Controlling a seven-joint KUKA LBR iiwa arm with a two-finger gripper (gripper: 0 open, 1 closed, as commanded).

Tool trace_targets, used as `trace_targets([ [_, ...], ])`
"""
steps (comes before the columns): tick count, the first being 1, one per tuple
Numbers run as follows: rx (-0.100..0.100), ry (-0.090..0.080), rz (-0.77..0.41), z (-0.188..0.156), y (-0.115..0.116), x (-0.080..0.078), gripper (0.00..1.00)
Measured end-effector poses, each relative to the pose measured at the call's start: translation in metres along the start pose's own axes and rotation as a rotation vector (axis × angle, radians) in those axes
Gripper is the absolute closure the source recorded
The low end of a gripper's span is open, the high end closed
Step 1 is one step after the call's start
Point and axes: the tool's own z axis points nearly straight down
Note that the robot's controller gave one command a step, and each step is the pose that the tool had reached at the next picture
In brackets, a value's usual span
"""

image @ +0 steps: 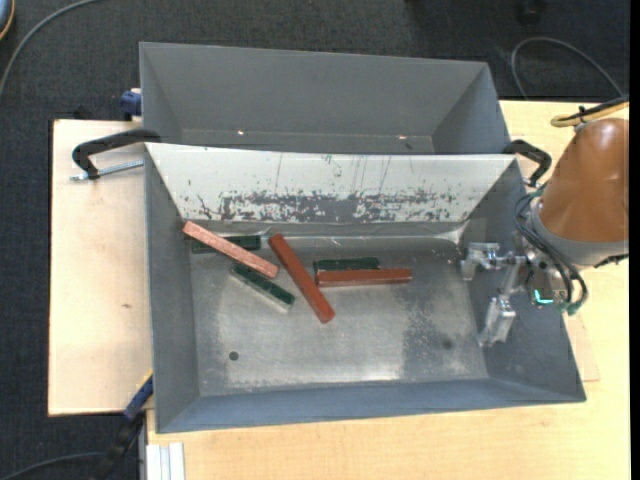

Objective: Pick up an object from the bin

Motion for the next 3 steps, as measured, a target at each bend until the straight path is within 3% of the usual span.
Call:
trace_targets([
  [1,-0.004,-0.012,-0.069,0.060,0.082,-0.067,0.00],
  [2,0.002,-0.012,-0.061,0.057,0.075,-0.066,1.00],
  [3,0.004,-0.022,-0.108,-0.121,0.082,-0.053,1.00],
])
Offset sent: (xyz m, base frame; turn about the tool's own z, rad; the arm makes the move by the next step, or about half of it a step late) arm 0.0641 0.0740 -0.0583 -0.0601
